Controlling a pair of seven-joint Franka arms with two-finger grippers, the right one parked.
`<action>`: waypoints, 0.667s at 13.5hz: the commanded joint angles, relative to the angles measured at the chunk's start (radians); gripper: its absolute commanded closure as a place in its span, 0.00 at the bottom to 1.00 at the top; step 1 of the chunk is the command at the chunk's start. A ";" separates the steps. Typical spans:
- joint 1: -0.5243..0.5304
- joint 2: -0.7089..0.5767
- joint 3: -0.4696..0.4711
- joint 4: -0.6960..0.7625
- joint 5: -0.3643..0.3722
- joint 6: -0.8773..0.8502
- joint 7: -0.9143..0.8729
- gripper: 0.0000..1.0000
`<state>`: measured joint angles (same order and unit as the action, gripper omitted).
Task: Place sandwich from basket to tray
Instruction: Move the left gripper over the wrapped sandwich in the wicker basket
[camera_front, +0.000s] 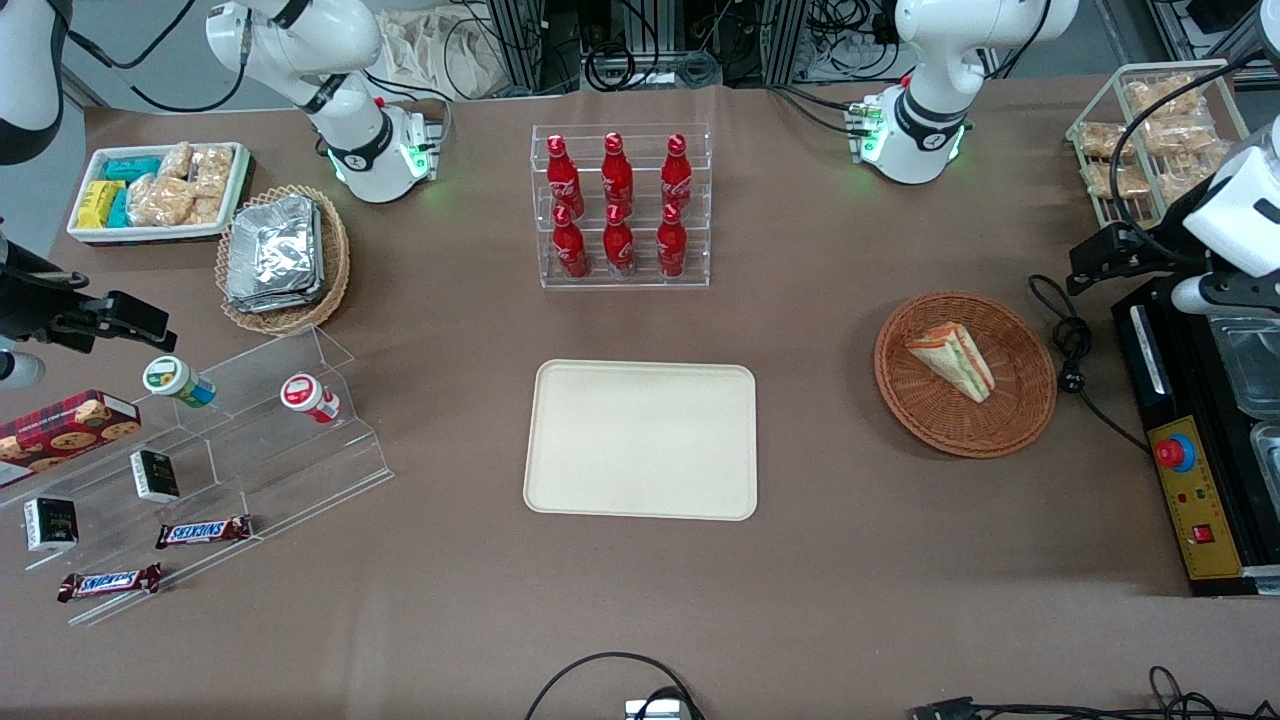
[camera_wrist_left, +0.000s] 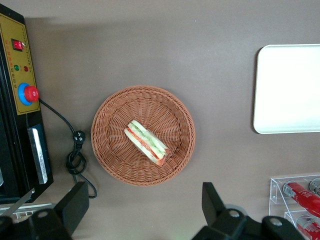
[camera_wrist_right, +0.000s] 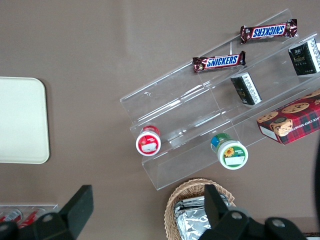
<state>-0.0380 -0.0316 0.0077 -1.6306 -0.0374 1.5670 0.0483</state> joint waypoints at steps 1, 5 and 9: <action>-0.010 0.015 0.009 0.037 0.002 -0.031 -0.002 0.00; 0.001 0.021 0.012 0.034 0.010 -0.031 -0.007 0.00; 0.003 0.021 0.014 -0.067 0.053 -0.013 -0.100 0.00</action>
<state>-0.0347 -0.0137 0.0221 -1.6607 -0.0065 1.5504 0.0045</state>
